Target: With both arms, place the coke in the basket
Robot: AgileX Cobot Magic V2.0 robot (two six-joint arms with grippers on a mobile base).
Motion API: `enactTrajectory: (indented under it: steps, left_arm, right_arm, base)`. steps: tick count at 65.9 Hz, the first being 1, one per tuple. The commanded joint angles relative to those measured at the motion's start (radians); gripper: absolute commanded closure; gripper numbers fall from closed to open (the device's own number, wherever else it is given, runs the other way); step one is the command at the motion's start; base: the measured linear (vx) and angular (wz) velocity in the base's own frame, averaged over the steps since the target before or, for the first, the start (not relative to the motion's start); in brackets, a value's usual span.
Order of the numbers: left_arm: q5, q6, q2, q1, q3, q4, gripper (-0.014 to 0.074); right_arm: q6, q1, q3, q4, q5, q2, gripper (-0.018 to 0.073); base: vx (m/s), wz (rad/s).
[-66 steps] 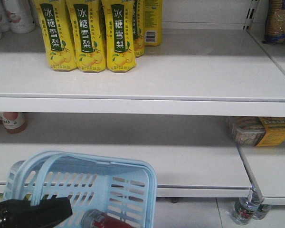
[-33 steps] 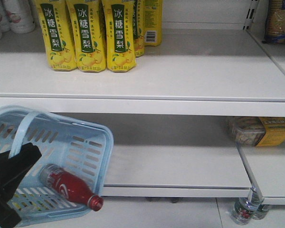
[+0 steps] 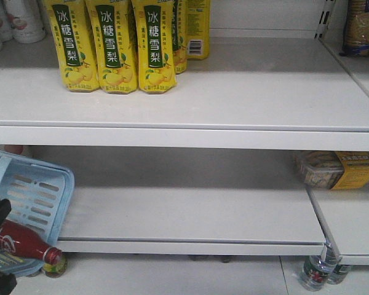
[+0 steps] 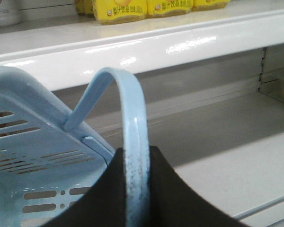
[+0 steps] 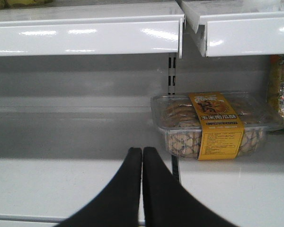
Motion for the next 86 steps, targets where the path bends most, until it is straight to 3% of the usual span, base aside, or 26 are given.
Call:
enactTrajectory:
  steps: [1,12,18,28,44,54,86]
  left_arm:
    - [-0.115,0.118,-0.082,-0.003,0.003,-0.029,0.0603]
    - [0.027,0.124,-0.196,-0.002,0.044,-0.215,0.0603]
    - [0.096,0.161,-0.243,0.003,0.055,-0.273,0.0603]
    - [0.135,0.235,-0.307,0.030,0.079,-0.278,0.0603]
    - [0.134,0.236,-0.447,0.094,0.154,-0.331,0.0603]
    - [0.201,0.266,-0.510,0.124,0.157,-0.355,0.0603]
    - [0.307,0.283,-0.623,0.133,0.158,-0.361,0.0603]
  right_arm:
    - [-0.008,-0.006,-0.028,-0.002,-0.076,0.012,0.0569]
    - [-0.008,-0.006,-0.028,-0.002,-0.076,0.012,0.0569]
    - [-0.008,-0.006,-0.028,-0.002,-0.076,0.012,0.0569]
    - [-0.008,-0.006,-0.028,-0.002,-0.076,0.012,0.0569]
    - [-0.008,-0.006,-0.028,-0.002,-0.076,0.012,0.0569]
    - [-0.008,-0.006,-0.028,-0.002,-0.076,0.012,0.0569]
    - [-0.008,-0.006,-0.028,-0.002,-0.076,0.012,0.0569]
  base:
    - [0.00,0.00]
    - [0.00,0.00]
    - [0.00,0.00]
    - [0.00,0.00]
    - [0.00,0.00]
    - [0.00,0.00]
    - [0.00,0.00]
